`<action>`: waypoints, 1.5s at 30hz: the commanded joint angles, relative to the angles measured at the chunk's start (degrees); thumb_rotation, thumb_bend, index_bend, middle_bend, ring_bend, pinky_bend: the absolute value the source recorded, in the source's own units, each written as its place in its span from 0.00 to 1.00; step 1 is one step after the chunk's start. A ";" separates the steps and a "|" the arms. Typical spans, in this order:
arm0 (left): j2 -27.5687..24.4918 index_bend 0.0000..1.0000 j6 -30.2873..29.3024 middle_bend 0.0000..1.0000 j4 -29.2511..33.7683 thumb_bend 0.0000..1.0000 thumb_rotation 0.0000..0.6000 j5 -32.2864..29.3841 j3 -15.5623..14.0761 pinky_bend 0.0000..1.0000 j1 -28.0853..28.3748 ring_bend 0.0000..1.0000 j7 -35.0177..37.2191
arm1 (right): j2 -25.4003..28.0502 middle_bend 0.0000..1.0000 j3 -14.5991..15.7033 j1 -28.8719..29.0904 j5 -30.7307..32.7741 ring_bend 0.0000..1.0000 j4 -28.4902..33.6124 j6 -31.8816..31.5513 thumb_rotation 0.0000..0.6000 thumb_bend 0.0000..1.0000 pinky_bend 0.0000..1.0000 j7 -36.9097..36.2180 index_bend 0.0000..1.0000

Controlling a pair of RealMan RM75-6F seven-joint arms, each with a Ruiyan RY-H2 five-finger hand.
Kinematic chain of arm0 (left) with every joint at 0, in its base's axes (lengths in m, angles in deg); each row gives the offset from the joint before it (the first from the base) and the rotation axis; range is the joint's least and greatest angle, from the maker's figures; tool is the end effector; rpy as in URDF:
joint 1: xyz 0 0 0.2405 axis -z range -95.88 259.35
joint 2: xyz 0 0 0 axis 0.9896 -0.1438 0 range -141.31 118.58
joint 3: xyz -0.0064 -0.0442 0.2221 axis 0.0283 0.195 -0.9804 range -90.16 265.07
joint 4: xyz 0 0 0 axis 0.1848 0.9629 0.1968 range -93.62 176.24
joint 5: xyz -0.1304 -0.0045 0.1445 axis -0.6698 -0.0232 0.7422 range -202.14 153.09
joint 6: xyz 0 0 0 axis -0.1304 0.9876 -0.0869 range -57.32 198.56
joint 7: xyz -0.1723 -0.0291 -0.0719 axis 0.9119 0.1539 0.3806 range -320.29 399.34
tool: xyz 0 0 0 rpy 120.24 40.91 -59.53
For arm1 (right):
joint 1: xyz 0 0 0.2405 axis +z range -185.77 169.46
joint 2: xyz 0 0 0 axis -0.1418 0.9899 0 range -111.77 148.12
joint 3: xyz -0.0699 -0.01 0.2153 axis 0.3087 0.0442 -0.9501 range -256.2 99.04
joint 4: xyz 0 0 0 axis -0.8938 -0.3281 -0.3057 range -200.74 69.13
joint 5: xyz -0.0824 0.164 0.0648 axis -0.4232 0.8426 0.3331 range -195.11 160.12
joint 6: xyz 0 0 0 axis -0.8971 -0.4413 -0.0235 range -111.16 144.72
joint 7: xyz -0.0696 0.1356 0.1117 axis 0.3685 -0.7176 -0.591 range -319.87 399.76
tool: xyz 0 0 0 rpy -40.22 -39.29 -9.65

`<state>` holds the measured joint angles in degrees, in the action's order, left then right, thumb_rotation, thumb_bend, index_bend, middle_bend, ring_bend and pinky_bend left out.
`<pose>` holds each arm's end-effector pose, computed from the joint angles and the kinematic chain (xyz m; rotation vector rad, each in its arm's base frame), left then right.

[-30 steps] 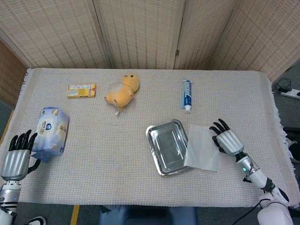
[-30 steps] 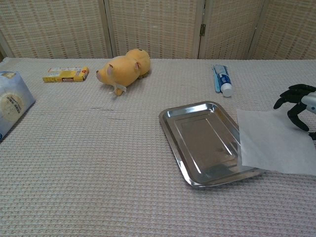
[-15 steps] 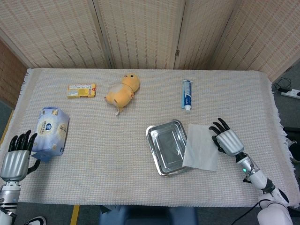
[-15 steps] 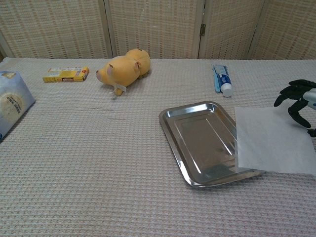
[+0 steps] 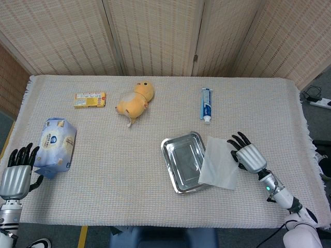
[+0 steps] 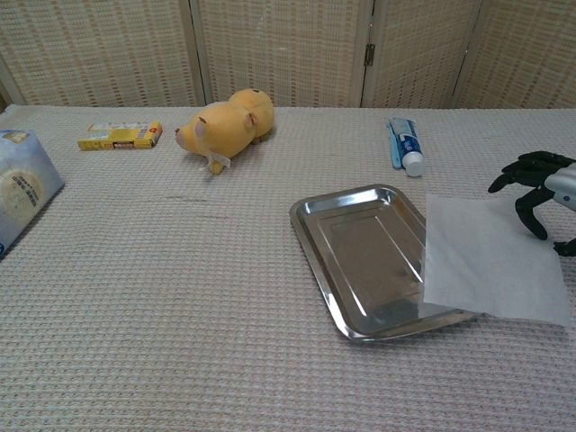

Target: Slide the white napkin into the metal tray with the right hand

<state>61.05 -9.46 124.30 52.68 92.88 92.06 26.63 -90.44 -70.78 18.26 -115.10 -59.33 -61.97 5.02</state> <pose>-0.3009 0.2597 0.1368 -1.3913 -0.7734 -0.6965 -0.2859 -0.3376 0.0247 1.9143 -0.6254 0.9182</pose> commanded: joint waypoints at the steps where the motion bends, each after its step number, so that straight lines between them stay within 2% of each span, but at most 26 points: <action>1: -0.02 0.00 0.02 0.00 0.00 0.35 1.00 -0.01 0.00 0.00 0.00 0.00 -0.02 | -0.07 0.15 -0.15 0.08 0.12 0.05 0.05 -0.38 1.00 0.45 0.00 -0.03 0.37; 6: -0.05 0.00 -0.04 0.00 0.07 0.35 1.00 0.03 0.02 0.00 -0.02 0.00 -0.06 | -0.01 0.13 -0.25 0.05 0.19 0.04 0.11 -1.14 1.00 0.45 0.00 -0.13 0.25; 11: -0.02 0.00 -0.11 0.00 0.12 0.35 1.00 0.10 -0.01 0.00 -0.05 0.00 -0.17 | 0.06 0.12 -0.43 -0.05 0.34 0.04 0.17 -1.94 1.00 0.45 0.00 -0.35 0.22; 16: 0.02 0.00 -0.20 0.00 0.03 0.35 1.00 0.16 0.02 0.00 -0.05 0.00 -0.21 | -0.05 0.16 -0.85 0.15 0.74 0.07 0.16 -1.93 1.00 0.45 0.00 -1.09 0.40; 30: 0.07 0.00 -0.37 0.00 0.08 0.35 1.00 0.52 -0.09 0.00 -0.09 0.00 -0.21 | -2.64 0.22 -5.94 3.07 4.88 0.13 1.05 -10.67 1.00 0.51 0.00 -6.53 0.47; 39: -0.09 0.00 -0.62 0.00 0.12 0.35 1.00 0.43 0.06 0.00 -0.24 0.00 -0.01 | -4.96 0.24 -3.81 6.54 2.40 0.14 0.36 -10.60 1.00 0.51 0.00 -7.91 0.50; 45: -0.14 0.00 -0.61 0.00 0.05 0.35 1.00 0.26 0.18 0.00 -0.26 0.00 0.00 | -6.37 0.25 -3.70 8.61 1.97 0.17 0.68 -12.77 1.00 0.51 0.00 -10.47 0.51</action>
<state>60.91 -10.07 124.35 52.93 93.06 91.80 26.62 -96.39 -74.45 26.37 -113.06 -58.74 -74.34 -4.87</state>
